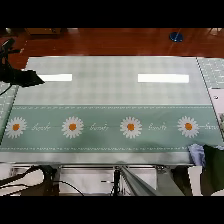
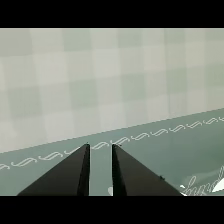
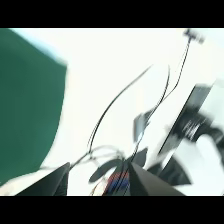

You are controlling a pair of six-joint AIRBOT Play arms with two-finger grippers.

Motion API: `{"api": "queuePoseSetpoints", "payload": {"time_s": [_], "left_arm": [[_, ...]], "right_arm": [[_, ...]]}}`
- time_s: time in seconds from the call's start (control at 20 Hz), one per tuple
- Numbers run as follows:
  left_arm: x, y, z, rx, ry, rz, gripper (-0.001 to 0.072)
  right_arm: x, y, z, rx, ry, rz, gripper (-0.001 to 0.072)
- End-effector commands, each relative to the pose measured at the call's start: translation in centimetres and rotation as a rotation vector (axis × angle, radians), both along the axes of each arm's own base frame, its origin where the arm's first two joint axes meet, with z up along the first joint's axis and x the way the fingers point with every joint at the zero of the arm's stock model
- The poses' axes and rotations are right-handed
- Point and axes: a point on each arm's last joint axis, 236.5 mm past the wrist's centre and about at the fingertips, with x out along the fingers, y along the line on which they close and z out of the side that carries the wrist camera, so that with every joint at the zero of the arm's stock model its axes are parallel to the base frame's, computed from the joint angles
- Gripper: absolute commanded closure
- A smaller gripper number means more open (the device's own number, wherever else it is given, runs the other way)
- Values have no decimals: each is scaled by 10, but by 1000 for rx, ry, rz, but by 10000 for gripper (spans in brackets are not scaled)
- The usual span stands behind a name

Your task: Fold the shirts.

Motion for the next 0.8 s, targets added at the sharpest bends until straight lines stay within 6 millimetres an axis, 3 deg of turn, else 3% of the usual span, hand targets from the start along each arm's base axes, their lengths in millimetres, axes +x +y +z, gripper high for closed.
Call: {"api": "queuePoseSetpoints", "payload": {"time_s": [0.0,0.1,0.15,0.2,0.25,0.3,0.35,0.4,0.45,0.5,0.6,0.75], "left_arm": [[0,2,0,0,-1,4,519],[1,1,0,0,-2,4,512],[1,1,0,-1,-2,3,502],[2,-2,2,-13,-6,3,475],[6,-6,6,-37,-25,11,290],[14,-9,11,-60,-55,25,149],[23,-11,14,-67,-89,39,148],[31,-16,16,-56,-118,37,149],[35,-27,17,-53,-133,24,156],[37,-43,17,-52,-134,4,178],[30,-70,7,24,-105,-65,180],[17,-76,-18,243,-24,-78,179]], "right_arm": [[8,-35,-1,-93,-18,110,256],[43,-61,-9,-132,-182,137,257],[75,-78,-11,-162,-330,148,257],[125,-99,-7,-208,-541,165,259],[182,-119,4,-255,-777,184,269],[251,-132,25,-275,-1049,206,299],[310,-130,43,-234,-1244,262,305],[363,-111,54,-133,-1369,348,305],[403,-81,50,-5,-1391,455,305],[429,-47,37,114,-1351,566,305],[461,22,7,309,-1185,808,305],[492,109,-16,444,-998,1126,305]]}}
